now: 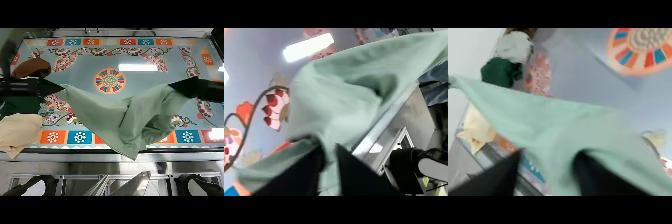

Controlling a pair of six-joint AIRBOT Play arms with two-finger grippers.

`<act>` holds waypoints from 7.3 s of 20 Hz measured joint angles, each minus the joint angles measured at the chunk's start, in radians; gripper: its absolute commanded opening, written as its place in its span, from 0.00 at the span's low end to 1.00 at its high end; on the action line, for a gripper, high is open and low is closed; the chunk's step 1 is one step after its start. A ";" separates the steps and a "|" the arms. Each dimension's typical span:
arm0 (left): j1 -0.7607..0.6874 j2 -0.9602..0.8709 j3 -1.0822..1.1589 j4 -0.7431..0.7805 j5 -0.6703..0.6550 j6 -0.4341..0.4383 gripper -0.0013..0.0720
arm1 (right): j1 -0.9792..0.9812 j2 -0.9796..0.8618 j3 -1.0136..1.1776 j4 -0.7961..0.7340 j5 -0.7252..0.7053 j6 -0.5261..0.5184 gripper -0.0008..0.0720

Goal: Fold the shirts.

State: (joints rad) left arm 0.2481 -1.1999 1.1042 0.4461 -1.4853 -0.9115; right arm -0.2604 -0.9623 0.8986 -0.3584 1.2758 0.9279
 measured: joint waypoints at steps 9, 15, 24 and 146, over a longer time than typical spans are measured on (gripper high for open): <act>-0.022 -0.457 0.215 0.014 -0.157 -0.139 0.98 | -0.116 -0.333 0.064 -0.214 -0.106 0.019 0.68; -0.215 -0.348 -0.123 0.158 -0.077 -0.186 0.98 | -0.186 -0.464 0.070 -0.364 -0.171 0.068 0.67; -0.573 -0.384 -0.261 0.202 0.087 -0.299 0.98 | -0.014 -0.721 0.134 -0.295 -0.208 0.051 0.52; 0.023 -0.207 0.369 0.018 -0.195 -0.183 0.32 | 0.088 -0.268 0.383 -0.161 -0.150 -0.003 0.54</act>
State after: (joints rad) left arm 0.2714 -1.4067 1.4731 0.4644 -1.6802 -1.0943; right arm -0.1726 -1.2301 1.2819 -0.5190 1.1255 0.9249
